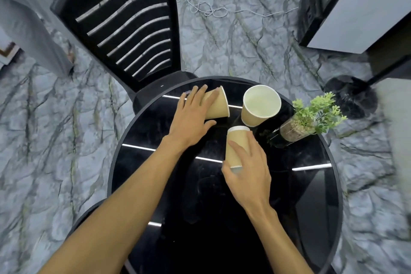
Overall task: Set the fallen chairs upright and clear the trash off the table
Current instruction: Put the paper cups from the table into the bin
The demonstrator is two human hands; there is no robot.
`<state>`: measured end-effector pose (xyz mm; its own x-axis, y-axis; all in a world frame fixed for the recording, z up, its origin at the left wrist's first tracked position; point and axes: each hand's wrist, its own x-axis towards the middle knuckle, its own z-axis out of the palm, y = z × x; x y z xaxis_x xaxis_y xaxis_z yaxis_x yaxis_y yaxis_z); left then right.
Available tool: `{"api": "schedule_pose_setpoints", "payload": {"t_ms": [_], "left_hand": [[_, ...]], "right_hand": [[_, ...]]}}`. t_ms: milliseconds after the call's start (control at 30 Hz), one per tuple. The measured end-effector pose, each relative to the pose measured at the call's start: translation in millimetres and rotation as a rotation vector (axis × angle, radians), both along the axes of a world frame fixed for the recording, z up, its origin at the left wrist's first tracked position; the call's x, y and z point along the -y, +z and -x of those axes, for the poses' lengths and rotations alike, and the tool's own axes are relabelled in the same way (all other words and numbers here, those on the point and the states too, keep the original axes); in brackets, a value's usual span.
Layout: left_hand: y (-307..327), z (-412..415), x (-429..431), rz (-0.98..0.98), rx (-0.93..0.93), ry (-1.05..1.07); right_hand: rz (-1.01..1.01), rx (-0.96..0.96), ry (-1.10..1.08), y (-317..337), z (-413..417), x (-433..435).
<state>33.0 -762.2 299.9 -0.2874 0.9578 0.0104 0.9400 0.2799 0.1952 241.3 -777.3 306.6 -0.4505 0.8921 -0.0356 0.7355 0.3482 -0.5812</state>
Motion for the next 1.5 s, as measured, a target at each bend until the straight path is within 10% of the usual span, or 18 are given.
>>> {"api": "schedule_pose_setpoints", "payload": {"t_ms": [1000, 1500], "left_hand": [[47, -5, 402, -0.19, 0.301, 0.818], [-107, -17, 550, -0.072, 0.574, 1.151]], "right_hand": [[0.015, -0.161, 0.64, 51, 110, 176], [0.144, -0.034, 0.898, -102, 163, 330]]}}
